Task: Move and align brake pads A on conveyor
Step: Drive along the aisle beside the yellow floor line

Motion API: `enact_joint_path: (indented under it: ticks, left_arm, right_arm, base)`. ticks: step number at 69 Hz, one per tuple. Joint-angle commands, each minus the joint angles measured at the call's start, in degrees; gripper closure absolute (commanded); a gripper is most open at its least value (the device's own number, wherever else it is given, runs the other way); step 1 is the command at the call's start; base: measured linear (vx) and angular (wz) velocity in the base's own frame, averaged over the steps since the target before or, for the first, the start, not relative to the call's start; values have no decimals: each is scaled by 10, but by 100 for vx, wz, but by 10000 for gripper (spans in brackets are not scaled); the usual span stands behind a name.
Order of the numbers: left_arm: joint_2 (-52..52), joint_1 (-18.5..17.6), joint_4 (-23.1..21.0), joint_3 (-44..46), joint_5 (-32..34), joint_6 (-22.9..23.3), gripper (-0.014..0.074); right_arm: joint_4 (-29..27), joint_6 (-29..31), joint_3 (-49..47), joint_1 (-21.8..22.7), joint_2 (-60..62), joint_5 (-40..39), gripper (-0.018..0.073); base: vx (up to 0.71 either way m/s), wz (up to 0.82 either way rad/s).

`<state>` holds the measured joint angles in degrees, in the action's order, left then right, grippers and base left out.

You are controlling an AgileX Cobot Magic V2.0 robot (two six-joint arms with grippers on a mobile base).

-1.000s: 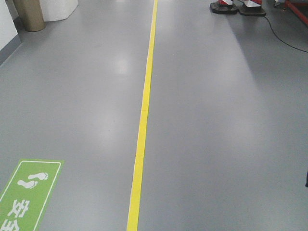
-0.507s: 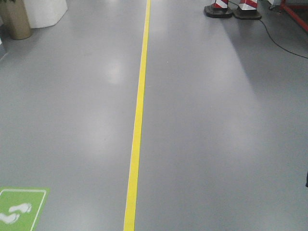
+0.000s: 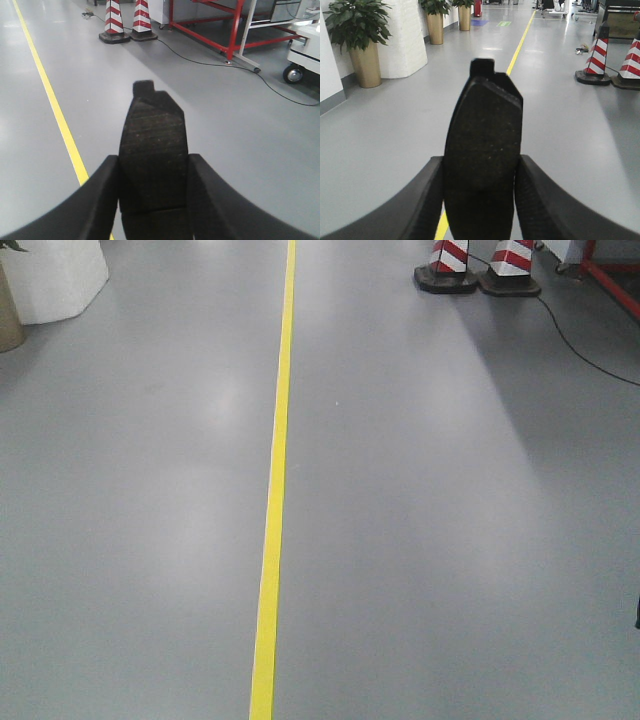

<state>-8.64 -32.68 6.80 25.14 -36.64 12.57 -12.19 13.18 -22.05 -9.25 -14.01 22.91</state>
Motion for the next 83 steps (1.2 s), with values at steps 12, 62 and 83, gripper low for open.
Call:
enact_joint_path:
  ticks: [12,62,83]
  left_arm:
    - [-9,-2,1,16,56,-1,602]
    - [-9,-2,1,16,56,-1,602]
    - [-9,-2,1,16,56,-1,602]
  right_arm:
    - [-3,4,-15,4,-4,-53,564]
    - [-3,4,-15,4,-4,-53,564]
    - [-3,4,-15,4,-4,-53,564]
  base:
    - [69,3]
    - [71,1]
    - [74,-8]
